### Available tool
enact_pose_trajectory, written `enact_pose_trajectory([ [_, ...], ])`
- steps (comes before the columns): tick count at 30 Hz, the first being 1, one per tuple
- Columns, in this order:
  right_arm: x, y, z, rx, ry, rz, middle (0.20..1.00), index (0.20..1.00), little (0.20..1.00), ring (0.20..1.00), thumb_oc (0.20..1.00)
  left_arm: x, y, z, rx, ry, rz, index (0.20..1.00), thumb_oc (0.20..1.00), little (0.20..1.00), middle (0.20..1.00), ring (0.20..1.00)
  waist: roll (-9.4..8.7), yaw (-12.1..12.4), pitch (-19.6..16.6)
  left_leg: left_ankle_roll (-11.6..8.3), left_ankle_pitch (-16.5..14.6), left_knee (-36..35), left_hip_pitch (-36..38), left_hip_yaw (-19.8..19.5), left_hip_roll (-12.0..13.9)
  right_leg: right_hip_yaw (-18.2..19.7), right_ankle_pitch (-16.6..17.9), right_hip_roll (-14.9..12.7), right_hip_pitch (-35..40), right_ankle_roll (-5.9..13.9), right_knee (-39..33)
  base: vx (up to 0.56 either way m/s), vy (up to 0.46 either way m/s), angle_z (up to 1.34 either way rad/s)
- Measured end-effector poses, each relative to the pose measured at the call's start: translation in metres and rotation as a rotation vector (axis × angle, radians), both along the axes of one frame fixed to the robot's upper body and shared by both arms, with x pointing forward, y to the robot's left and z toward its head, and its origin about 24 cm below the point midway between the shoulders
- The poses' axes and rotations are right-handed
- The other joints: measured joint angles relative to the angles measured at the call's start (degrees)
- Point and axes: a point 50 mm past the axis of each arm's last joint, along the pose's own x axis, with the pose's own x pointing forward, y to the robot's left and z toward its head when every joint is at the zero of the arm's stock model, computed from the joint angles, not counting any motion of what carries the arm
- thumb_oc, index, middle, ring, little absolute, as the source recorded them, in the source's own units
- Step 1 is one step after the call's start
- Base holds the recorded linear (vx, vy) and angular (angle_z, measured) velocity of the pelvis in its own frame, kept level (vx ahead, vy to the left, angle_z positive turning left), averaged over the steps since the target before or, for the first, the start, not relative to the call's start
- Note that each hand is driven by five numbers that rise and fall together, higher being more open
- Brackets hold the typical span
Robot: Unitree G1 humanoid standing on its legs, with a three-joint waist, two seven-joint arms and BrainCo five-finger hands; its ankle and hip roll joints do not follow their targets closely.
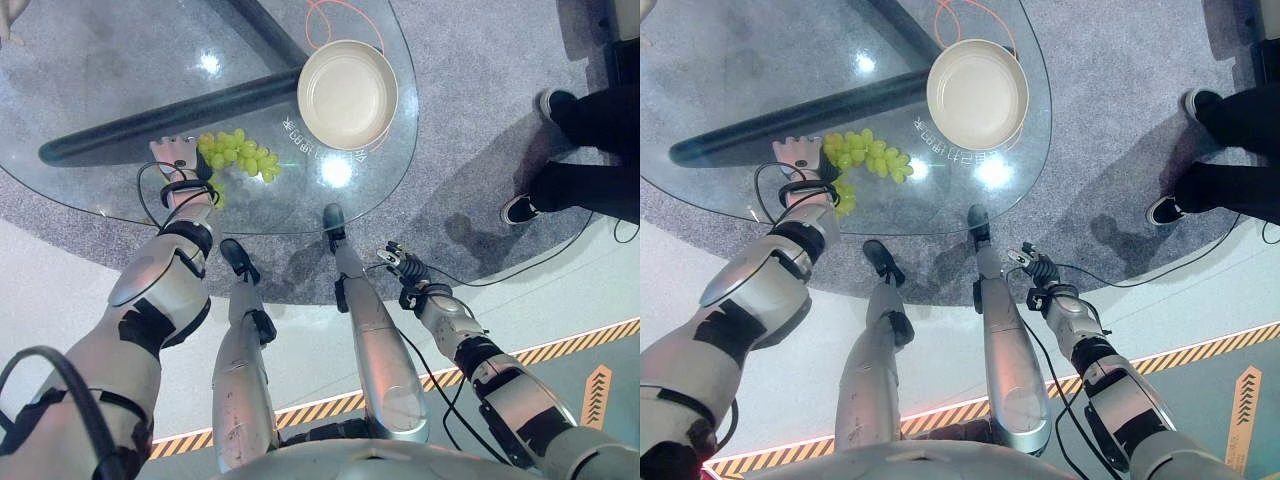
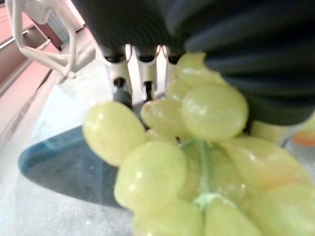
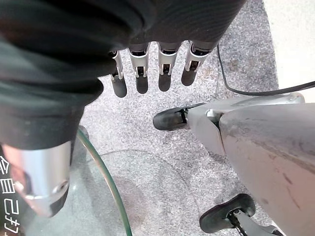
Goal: Pick up fruits into the plate
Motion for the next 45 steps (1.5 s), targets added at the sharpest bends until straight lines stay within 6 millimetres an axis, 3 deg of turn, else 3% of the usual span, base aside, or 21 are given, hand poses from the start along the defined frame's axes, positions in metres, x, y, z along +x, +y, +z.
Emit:
enact_pose_trajectory([
  [9,-0.002,-0.002,-0.001,-0.008,-0.003,-0.007,1.000,1.000,1.000,1.000,1.000,-0.008,0.001,-0.032,-0.244,0.018,-0.060,0.200,0.200,0.200,0.200,0.200,0.07,1.5,0.0,-0.30,-0.2,-0.8,7.8,-0.5,-0.1,-0.5,-0.1,-0.2,8.4,0.12,-1.3,0.02,0.040,0.03],
  [15,-0.008,-0.006,-0.008,-0.015,0.016,-0.019,1.000,1.000,1.000,1.000,1.000,-0.009,0.002,-0.034,-0.318,-0.009,-0.121,0.200,0.200,0.200,0.200,0.200,0.44,3.5,0.1,-0.23,0.1,-2.1,12.2,-1.3,-0.3,-1.8,-0.1,-0.5,13.7,0.19,-3.2,0.04,0.060,0.08],
  [17,-0.016,-0.008,-0.014,-0.022,0.036,-0.024,1.000,1.000,1.000,1.000,1.000,-0.014,0.004,-0.044,-0.367,0.000,-0.144,0.200,0.200,0.200,0.200,0.200,0.88,3.7,0.0,-0.17,0.2,-3.4,16.5,-2.0,-0.4,-2.8,-0.1,-0.5,18.5,0.15,-4.6,0.04,0.070,0.18],
  [19,-0.020,-0.011,-0.016,-0.018,0.029,-0.035,1.000,1.000,1.000,1.000,1.000,-0.014,0.002,-0.041,-0.379,0.001,-0.190,0.200,0.200,0.200,0.200,0.200,1.47,4.1,0.1,-0.21,0.2,-4.1,18.9,-2.8,-0.5,-3.7,-0.1,-0.6,21.9,0.15,-6.2,0.04,0.067,0.22],
  [26,-0.021,-0.008,0.001,-0.021,-0.082,-0.004,1.000,1.000,1.000,1.000,1.000,-0.022,-0.001,-0.035,-0.348,0.041,-0.343,0.200,0.200,0.200,0.200,0.200,4.05,5.5,0.0,-0.53,-0.1,-4.1,21.8,-4.6,-0.6,-6.0,0.0,-0.8,27.3,0.06,-9.1,0.04,0.045,0.14],
  [35,-0.018,-0.020,0.053,0.001,-0.300,0.111,1.000,1.000,1.000,1.000,1.000,-0.046,-0.003,-0.013,-0.283,0.100,-0.556,0.200,0.200,0.200,0.200,0.200,4.42,7.3,-1.1,-1.15,-0.9,-4.2,26.3,-6.3,-0.3,-7.9,0.2,-0.5,33.9,-0.17,-11.6,0.07,-0.013,0.10],
  [40,-0.026,-0.021,0.060,0.012,-0.304,0.223,1.000,1.000,1.000,1.000,1.000,-0.062,-0.005,-0.011,-0.462,0.156,-0.625,0.200,0.200,0.200,0.200,0.200,4.42,8.6,-4.6,-1.47,-1.9,-4.3,28.8,-6.4,-0.1,-8.2,-0.3,-0.4,36.9,0.14,-12.3,0.14,-0.021,0.04],
  [43,-0.035,-0.019,0.061,0.040,-0.288,0.319,1.000,1.000,1.000,1.000,1.000,-0.077,-0.022,-0.014,-0.611,0.241,-0.743,0.200,0.200,0.200,0.200,0.200,4.23,9.5,-9.5,-2.00,-3.0,-4.4,30.3,-7.1,-0.2,-9.0,-1.3,-0.5,38.9,0.34,-12.3,0.17,-0.018,0.13],
  [45,-0.038,-0.016,0.061,0.059,-0.262,0.381,1.000,1.000,1.000,1.000,1.000,-0.083,-0.027,-0.015,-0.710,0.297,-0.779,0.200,0.200,0.200,0.200,0.200,4.22,10.1,-10.8,-1.85,-3.2,-4.5,32.1,-7.3,-0.3,-9.3,-1.7,-0.6,40.7,0.44,-12.3,0.12,-0.014,0.05],
])
